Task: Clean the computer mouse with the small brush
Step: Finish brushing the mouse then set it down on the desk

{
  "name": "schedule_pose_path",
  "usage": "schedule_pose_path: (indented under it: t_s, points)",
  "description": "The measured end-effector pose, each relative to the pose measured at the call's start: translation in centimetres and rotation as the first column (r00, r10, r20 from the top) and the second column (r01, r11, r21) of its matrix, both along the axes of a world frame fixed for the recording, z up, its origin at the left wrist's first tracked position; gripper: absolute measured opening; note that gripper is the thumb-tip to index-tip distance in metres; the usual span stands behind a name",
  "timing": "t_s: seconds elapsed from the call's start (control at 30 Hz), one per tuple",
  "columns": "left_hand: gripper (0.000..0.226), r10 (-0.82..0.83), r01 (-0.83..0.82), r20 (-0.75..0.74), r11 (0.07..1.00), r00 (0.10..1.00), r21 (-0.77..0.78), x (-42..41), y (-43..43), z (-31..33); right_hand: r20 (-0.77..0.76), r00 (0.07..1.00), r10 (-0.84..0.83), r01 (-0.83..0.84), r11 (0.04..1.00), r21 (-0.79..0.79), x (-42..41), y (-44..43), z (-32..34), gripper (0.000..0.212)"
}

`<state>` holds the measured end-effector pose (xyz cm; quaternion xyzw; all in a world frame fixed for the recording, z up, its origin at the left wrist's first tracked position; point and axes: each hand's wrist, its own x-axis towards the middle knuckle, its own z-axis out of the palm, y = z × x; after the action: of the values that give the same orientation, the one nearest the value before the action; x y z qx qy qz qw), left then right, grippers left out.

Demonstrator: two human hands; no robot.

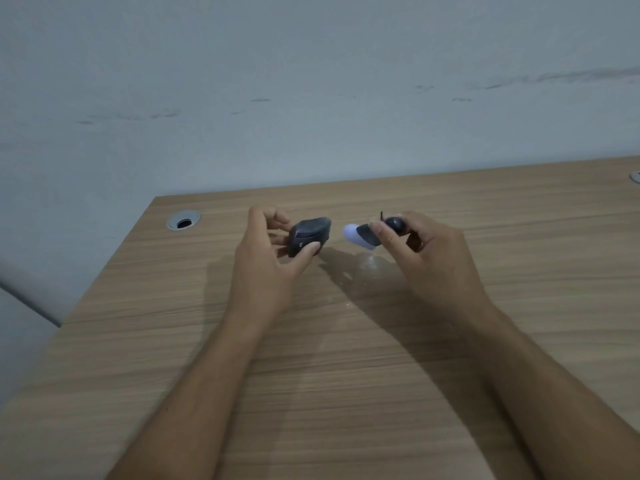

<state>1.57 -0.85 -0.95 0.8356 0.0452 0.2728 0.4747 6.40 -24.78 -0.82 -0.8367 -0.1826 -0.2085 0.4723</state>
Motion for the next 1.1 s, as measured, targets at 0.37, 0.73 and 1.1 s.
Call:
schedule_pose_path:
  t_s: [0.37, 0.73, 1.1]
  points:
    - [0.047, 0.066, -0.172, -0.329, 0.937, 0.942, -0.305, 0.7, 1.4, -0.5, 0.067, 0.994, 0.087, -0.064, 0.955, -0.289, 0.7, 1.3, -2.5, 0.038]
    - [0.03, 0.146, -0.129, -0.497, 0.989, 0.855, 0.068, -0.3, 0.8, 0.1, 0.094, 0.991, 0.091, -0.021, 0.821, -0.57, 0.0, 2.5, -3.1, 0.03]
    - [0.064, 0.325, -0.1, -0.461, 0.889, 0.826, 0.447, -1.0, -0.7, -0.2, 0.009, 0.994, 0.108, -0.075, 0.742, -0.666, -1.2, 3.1, -2.4, 0.058]
